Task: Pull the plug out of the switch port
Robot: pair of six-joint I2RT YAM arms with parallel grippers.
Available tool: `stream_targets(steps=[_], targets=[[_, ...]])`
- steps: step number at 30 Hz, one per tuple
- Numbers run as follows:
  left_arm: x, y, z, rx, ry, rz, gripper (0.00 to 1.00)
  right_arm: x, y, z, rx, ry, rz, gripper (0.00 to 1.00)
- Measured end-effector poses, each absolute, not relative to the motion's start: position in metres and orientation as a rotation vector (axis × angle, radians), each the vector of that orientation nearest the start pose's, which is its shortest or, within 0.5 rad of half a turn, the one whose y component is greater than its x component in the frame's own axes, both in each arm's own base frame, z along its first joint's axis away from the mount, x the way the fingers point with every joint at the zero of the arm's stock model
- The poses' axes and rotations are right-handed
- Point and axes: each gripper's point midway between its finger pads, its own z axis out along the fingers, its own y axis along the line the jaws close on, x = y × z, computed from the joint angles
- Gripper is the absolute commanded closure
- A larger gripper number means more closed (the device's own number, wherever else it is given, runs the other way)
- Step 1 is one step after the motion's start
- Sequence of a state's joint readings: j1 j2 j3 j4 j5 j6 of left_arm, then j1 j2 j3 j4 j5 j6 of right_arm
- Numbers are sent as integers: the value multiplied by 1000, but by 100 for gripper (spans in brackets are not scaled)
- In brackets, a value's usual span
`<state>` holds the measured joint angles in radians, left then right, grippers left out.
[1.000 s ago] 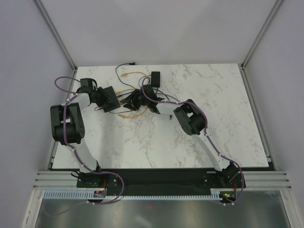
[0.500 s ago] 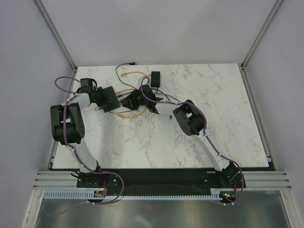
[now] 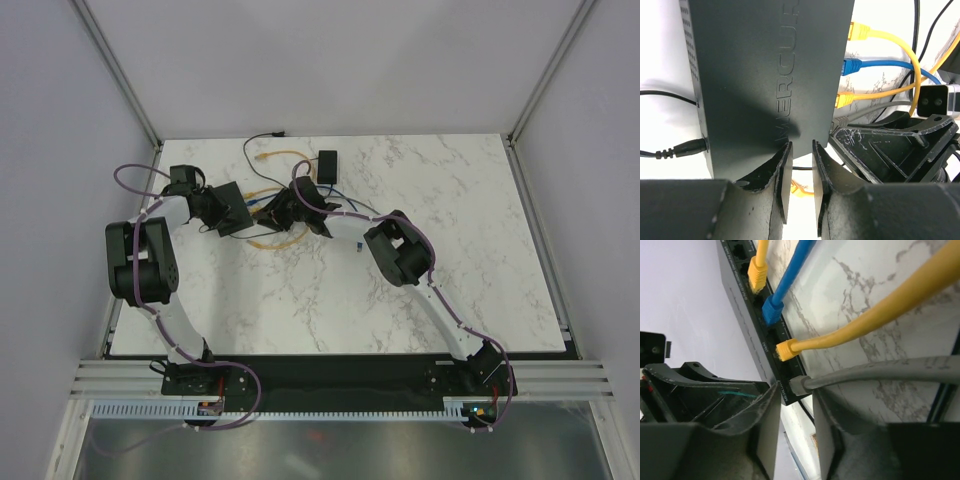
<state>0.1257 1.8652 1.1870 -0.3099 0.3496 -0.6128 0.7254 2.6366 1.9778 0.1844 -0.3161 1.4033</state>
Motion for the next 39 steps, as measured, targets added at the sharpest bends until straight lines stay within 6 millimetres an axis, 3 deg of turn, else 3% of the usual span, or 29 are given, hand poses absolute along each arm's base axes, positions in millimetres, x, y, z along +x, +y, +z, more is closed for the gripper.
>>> stream_targets(steps=[7, 9, 10, 11, 26, 39], targets=[[428, -28, 47, -811, 2464, -616, 69, 450, 524, 22, 596, 2420, 1456, 78], [428, -27, 47, -812, 2464, -613, 69, 451, 525, 21, 598, 2423, 1457, 87], [427, -27, 47, -813, 2465, -612, 69, 451, 526, 21, 598, 2423, 1457, 99], [427, -27, 47, -813, 2464, -610, 69, 451, 526, 21, 598, 2424, 1457, 100], [423, -18, 47, -887, 2446, -623, 69, 459, 522, 29, 628, 2276, 1595, 100], [422, -18, 44, -911, 2450, -631, 69, 466, 509, 26, 804, 2324, 1488, 100]])
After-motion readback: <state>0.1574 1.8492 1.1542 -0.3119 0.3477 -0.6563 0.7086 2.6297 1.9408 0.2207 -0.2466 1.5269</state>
